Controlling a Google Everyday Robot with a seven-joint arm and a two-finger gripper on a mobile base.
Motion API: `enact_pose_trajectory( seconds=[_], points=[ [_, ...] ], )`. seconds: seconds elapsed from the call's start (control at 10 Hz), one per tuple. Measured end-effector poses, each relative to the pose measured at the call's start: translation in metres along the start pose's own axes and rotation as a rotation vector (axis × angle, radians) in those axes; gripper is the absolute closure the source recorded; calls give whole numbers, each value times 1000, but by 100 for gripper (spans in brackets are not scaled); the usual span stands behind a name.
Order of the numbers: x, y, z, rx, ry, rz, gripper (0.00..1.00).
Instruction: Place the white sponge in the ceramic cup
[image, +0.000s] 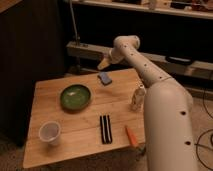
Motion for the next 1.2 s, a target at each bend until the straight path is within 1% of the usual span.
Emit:
enact_pose_trajectory(
  seconds=[0.1, 0.3, 0.6, 0.8, 1.0, 1.2],
  points=[
    [-4, -4, 11, 4, -18, -6, 20],
    [-9, -9, 25, 16, -37, -1, 20],
    [-27, -22, 60, 36, -92, 13, 20],
    [-38, -26, 76, 41, -128, 18, 20],
    [-47, -25, 89, 38, -157, 24, 20],
    [-52, -16, 99, 19, -184, 36, 20]
  ],
)
